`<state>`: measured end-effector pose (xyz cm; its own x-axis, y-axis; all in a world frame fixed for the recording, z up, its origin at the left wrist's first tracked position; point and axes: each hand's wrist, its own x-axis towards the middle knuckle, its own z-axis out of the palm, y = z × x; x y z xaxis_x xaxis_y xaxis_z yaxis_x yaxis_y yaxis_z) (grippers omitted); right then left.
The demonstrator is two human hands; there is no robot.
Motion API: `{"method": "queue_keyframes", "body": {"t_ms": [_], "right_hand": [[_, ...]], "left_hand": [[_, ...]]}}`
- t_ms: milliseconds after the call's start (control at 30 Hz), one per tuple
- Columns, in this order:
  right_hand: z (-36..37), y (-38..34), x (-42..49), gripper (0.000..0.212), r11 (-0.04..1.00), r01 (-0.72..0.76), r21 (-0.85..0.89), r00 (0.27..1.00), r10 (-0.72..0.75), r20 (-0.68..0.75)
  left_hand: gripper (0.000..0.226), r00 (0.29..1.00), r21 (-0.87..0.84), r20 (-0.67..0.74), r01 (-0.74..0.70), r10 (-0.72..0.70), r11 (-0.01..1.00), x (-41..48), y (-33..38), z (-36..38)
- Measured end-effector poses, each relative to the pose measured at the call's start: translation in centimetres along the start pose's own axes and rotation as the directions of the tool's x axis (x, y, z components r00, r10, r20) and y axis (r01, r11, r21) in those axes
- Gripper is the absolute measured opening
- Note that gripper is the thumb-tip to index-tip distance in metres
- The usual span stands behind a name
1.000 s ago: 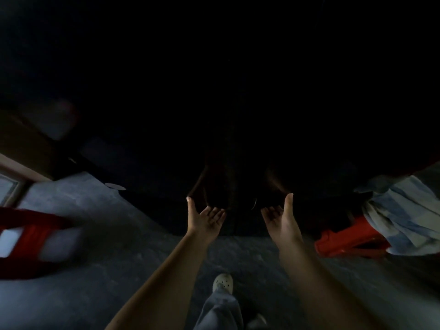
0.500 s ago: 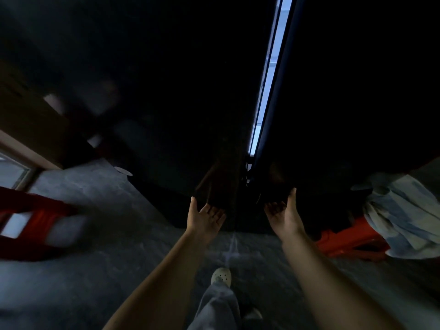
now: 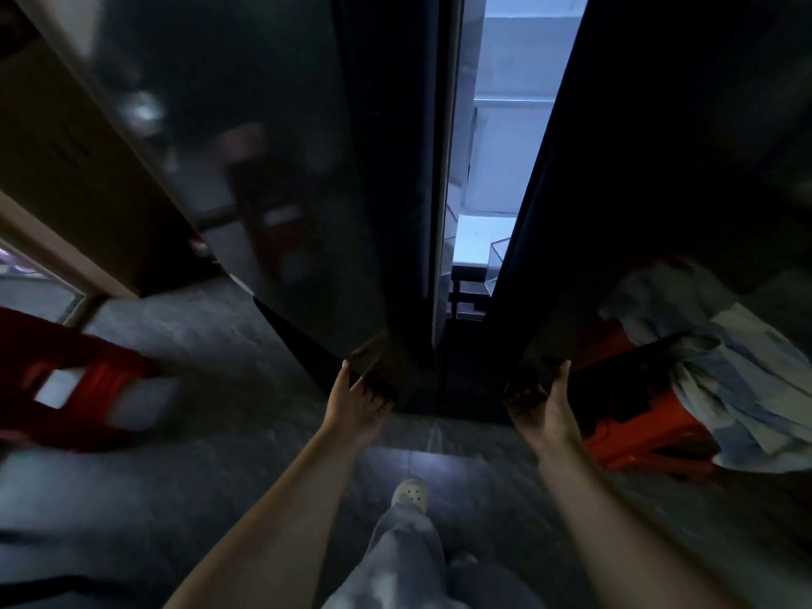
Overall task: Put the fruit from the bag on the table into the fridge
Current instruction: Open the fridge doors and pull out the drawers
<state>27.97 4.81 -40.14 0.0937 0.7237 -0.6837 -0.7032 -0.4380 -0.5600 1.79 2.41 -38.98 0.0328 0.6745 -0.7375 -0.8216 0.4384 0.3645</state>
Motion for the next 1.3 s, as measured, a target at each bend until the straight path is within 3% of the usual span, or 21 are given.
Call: {"method": "queue_keyframes", "body": {"t_ms": [133,267,333,367,400,433,467,500,533,567,600,633,667,767,867,1000,1200,1300], "right_hand": [[-0.5,-0.3,-1.0,0.093,1.000,0.007,0.017,1.000,-0.007,0.010],[-1.0,-0.5,-1.9,0.065,1.000,0.012,-0.016,0.997,-0.011,0.076],[-1.5,-0.5,-2.3,0.054,1.000,0.004,-0.011,0.993,-0.003,0.115],[-1.9,-0.5,-2.3,0.052,0.999,0.003,-0.037,0.993,0.002,0.119],[-2.2,-0.4,-2.4,0.051,0.995,-0.005,-0.100,0.994,0.016,0.107],[-2.5,-0.2,-2.6,0.053,0.983,-0.017,-0.180,0.996,0.032,0.082],[-2.9,0.2,-2.7,0.054,0.967,-0.027,-0.254,0.998,0.042,0.052],[-3.1,0.7,-3.0,0.052,0.950,-0.041,-0.310,0.999,0.050,0.020],[-3.2,1.2,-3.4,0.049,0.924,-0.045,-0.381,0.999,0.045,-0.009],[-3.2,1.7,-3.8,0.045,0.885,-0.042,-0.463,0.999,0.032,-0.029],[-3.1,2.3,-4.2,0.042,0.831,-0.027,-0.555,0.999,0.011,-0.031],[-2.9,2.8,-4.6,0.038,0.770,-0.007,-0.638,1.000,-0.003,-0.014],[-2.5,3.2,-5.0,0.035,0.709,0.021,-0.705,1.000,-0.008,0.021],[-1.0,3.6,-6.3,0.027,0.581,0.159,-0.798,0.981,-0.004,0.193],[0.9,2.9,-7.3,0.029,0.480,0.351,-0.804,0.923,-0.031,0.384],[3.7,1.4,-8.2,0.044,0.459,0.489,-0.742,0.852,-0.066,0.520],[6.5,0.4,-8.2,0.051,0.356,0.631,-0.689,0.763,-0.121,0.635],[7.7,0.7,-7.9,0.056,0.328,0.644,-0.691,0.754,-0.123,0.645]], "left_hand": [[0.062,0.999,-0.051,-0.029,-0.022,0.020,0.998,-0.6,-0.3,0.1],[0.070,0.998,0.074,-0.059,-0.013,0.017,0.997,-1.8,0.5,0.6],[0.063,0.984,0.242,-0.114,-0.103,0.134,0.965,-3.3,0.3,1.4],[0.057,0.954,0.358,-0.136,-0.206,0.269,0.911,-4.2,-0.1,1.7],[0.053,0.881,0.506,-0.128,-0.336,0.455,0.794,-5.3,-0.6,1.8],[0.053,0.750,0.671,-0.057,-0.460,0.659,0.582,-6.7,-1.1,1.8],[0.055,0.574,0.793,0.100,-0.539,0.813,0.283,-8.1,-1.6,1.7],[0.057,0.379,0.820,0.332,-0.569,0.864,-0.066,-9.6,-1.9,1.7],[0.057,0.193,0.721,0.602,-0.549,0.775,-0.423,-10.6,-2.0,1.8],[0.056,0.052,0.513,0.828,-0.470,0.558,-0.718,-11.4,-2.0,2.1],[0.055,0.007,0.282,0.954,-0.357,0.299,-0.890,-11.8,-1.9,2.6],[0.056,0.052,0.101,0.994,-0.244,0.091,-0.965,-11.9,-1.8,3.1],[0.059,0.143,0.004,0.990,-0.152,-0.018,-0.988,-11.8,-1.7,3.6],[0.068,0.381,0.004,0.924,0.012,0.008,-1.000,-11.0,-0.7,4.7],[0.066,0.505,-0.083,0.862,0.215,0.038,-0.973,-10.8,0.3,4.9],[0.061,0.555,-0.222,0.832,0.321,-0.007,-0.921,-11.0,0.1,4.8],[0.061,0.578,-0.226,0.816,0.334,0.010,-0.915,-11.5,0.2,4.5],[0.062,0.587,-0.226,0.809,0.324,0.008,-0.918,-11.8,0.4,4.0]]}}
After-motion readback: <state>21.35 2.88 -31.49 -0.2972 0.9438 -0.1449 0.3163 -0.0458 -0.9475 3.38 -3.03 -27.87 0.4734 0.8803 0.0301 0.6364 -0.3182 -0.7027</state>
